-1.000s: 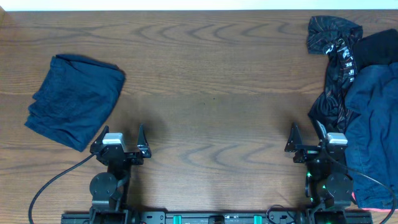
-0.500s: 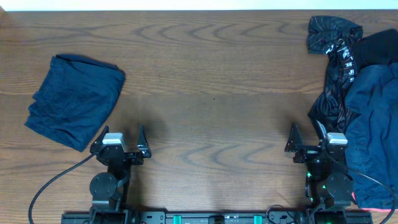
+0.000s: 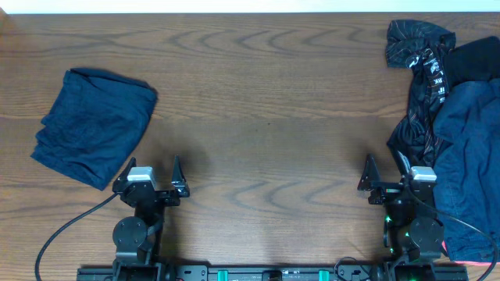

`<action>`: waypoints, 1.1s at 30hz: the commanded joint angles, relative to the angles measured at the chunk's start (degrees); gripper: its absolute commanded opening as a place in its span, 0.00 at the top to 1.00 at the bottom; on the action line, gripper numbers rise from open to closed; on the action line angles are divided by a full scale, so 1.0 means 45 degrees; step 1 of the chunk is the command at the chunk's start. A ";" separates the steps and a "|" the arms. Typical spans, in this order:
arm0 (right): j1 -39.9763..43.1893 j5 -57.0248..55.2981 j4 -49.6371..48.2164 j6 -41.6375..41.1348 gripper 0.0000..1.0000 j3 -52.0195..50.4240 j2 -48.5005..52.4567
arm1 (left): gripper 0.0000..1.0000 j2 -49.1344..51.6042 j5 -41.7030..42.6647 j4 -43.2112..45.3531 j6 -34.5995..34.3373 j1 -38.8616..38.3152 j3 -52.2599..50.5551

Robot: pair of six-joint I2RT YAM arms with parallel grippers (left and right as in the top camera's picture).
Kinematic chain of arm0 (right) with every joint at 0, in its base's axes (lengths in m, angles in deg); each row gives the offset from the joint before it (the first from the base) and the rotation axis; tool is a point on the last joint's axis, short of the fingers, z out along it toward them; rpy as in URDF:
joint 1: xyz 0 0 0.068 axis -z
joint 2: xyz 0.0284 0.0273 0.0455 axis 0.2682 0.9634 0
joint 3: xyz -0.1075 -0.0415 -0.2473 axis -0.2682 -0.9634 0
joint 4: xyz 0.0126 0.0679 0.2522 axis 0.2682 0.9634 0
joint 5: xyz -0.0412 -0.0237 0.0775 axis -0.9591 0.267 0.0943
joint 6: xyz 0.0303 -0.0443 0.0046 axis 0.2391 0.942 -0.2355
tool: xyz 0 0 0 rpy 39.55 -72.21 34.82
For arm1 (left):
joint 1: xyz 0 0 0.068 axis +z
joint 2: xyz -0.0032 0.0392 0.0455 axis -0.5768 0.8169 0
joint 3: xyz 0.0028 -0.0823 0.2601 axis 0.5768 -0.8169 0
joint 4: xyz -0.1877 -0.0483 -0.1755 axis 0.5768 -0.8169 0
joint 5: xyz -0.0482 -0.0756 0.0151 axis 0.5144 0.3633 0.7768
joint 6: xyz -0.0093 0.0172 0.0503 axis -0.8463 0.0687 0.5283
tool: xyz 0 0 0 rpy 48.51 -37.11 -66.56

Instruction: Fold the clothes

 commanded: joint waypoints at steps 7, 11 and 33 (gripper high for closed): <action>0.0049 0.0078 -0.0146 -0.0243 0.01 -0.0015 0.0049 | 0.02 0.0845 -0.0287 0.0000 -0.0573 -0.0044 0.0481; 0.0049 0.0185 -0.0141 -0.1200 0.01 -0.0010 0.0049 | 0.02 0.2030 -0.0296 -0.0005 -0.0690 -0.0039 0.1375; 0.0049 0.0243 0.2516 -0.0126 0.01 0.5100 0.4386 | 0.02 0.7179 -0.0287 -0.5226 -0.0850 -0.0044 0.8908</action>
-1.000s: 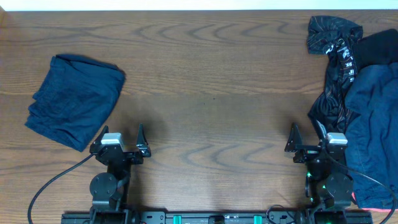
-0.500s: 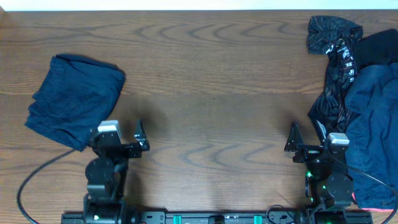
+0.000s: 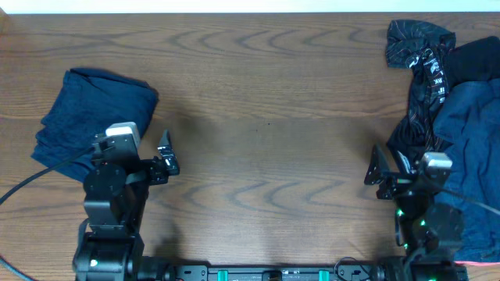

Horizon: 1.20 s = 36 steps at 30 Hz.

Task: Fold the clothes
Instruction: 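Reach the right gripper into the clothes pile and grasp the denim shorts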

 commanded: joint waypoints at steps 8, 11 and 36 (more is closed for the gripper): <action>0.0049 -0.0214 0.3871 0.0423 0.01 0.4478 0.5144 | 0.02 0.0452 -0.0102 -0.2982 -0.0457 -0.0039 0.2108; 0.0053 -0.0389 0.4998 0.0423 0.01 0.5673 0.6732 | 0.02 0.0894 -0.0092 -0.3929 -0.0457 -0.0039 0.2613; 0.4920 -0.3818 0.1656 0.0423 0.11 0.6883 1.4693 | 0.01 0.2181 0.1637 -0.5663 -0.0452 -0.0044 0.3701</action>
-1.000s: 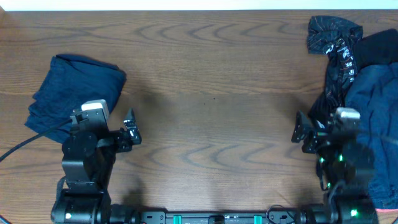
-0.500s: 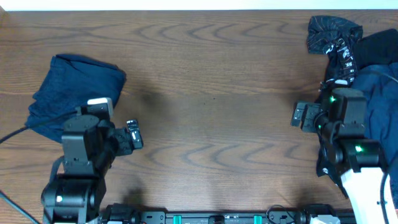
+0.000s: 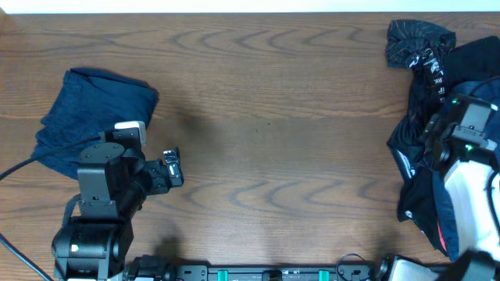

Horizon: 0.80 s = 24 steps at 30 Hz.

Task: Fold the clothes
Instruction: 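Reach the right gripper into the clothes pile and grasp the denim shorts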

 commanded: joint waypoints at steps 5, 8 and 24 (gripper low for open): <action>0.0457 0.1545 -0.0495 0.0466 0.15 0.0204 0.2025 | 0.01 -0.0049 0.0087 0.0010 -0.0073 -0.0044 0.0296; 0.0457 0.1273 -0.0748 0.0466 0.15 0.0204 0.2647 | 0.01 -0.0049 0.0087 0.0015 -0.0073 -0.0044 0.0296; 0.0466 0.0107 -0.2161 0.0466 0.33 0.0199 0.3847 | 0.01 -0.0049 0.0126 -0.0049 -0.0073 -0.0044 0.0296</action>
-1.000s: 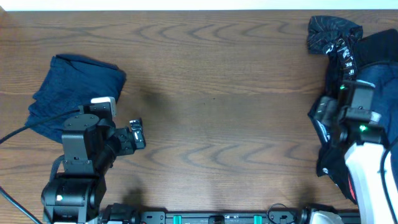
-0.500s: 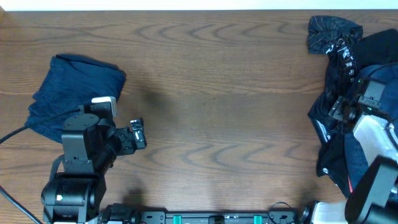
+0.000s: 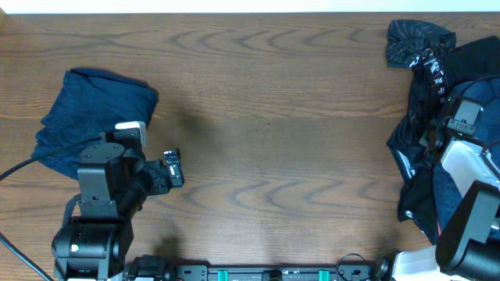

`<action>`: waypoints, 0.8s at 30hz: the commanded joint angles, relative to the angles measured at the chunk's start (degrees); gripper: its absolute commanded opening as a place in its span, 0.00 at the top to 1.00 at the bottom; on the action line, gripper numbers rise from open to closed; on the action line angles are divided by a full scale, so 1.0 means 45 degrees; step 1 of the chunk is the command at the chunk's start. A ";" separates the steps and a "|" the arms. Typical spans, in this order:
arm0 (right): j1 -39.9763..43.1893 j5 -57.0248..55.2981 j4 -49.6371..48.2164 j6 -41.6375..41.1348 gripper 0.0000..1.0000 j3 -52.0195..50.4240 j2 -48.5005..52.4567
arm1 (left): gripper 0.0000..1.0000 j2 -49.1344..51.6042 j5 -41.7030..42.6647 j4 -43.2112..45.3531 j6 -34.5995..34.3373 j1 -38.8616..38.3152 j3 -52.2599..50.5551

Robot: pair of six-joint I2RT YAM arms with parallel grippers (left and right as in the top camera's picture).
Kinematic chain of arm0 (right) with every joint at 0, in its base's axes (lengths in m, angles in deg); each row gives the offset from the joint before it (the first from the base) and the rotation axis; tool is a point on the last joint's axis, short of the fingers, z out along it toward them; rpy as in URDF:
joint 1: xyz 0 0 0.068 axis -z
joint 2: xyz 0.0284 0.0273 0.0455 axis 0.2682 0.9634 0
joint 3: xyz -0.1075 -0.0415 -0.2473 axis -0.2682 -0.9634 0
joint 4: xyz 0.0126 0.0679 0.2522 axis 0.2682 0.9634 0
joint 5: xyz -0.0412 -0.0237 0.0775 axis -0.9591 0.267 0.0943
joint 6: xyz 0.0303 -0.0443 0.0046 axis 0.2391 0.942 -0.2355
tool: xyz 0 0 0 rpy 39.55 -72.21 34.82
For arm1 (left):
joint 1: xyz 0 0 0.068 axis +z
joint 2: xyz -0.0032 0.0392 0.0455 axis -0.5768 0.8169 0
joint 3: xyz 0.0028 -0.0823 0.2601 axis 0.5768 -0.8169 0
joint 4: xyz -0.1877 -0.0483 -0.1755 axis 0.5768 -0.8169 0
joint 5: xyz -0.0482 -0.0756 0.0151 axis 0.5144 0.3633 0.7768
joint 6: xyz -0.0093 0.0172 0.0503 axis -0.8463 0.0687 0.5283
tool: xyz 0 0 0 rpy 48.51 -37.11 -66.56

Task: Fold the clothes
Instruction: 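Reach the right gripper into the clothes pile and grasp the denim shorts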

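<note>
A dark blue garment (image 3: 94,133) lies folded at the left of the table. At the right edge is a heap of unfolded clothes: a black patterned piece (image 3: 418,39), a black piece (image 3: 478,58) and blue cloth (image 3: 483,97). My right gripper (image 3: 437,131) reaches down into this heap at its left side. Its fingers are lost against the dark cloth under the wrist. My left gripper (image 3: 173,168) hovers just right of the folded garment, turned on its side, open and holding nothing.
The brown wooden table (image 3: 273,156) stretches between the folded garment and the heap. The left arm's base and cable sit at the bottom left, and the right arm's white body covers the lower part of the heap.
My right wrist has shifted slightly to the left over the heap, and its arm now leans in from the lower right corner. The left arm and the clothes look unchanged.
Both arms first rested at the near edge with grippers open and pointing away. Then both had lifted, the left toward the folded garment and the right beside the heap. Later the right reached over the heap, where it is now. The left stopped right of the folded garment.
</note>
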 commanded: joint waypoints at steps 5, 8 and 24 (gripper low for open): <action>0.0121 -0.0321 0.0000 -0.0005 0.43 0.0185 0.0855 | 0.01 -0.0049 0.0083 0.0005 -0.0073 -0.0044 0.0296; 0.0121 -0.0321 -0.0136 0.0000 0.60 0.0189 0.0729 | 0.01 -0.0049 0.0078 0.0005 -0.0073 -0.0044 0.0296; 0.0117 0.0034 -0.0097 0.0209 0.99 0.0355 -0.0763 | 0.01 -0.0049 0.0078 0.0005 -0.0068 -0.0044 0.0296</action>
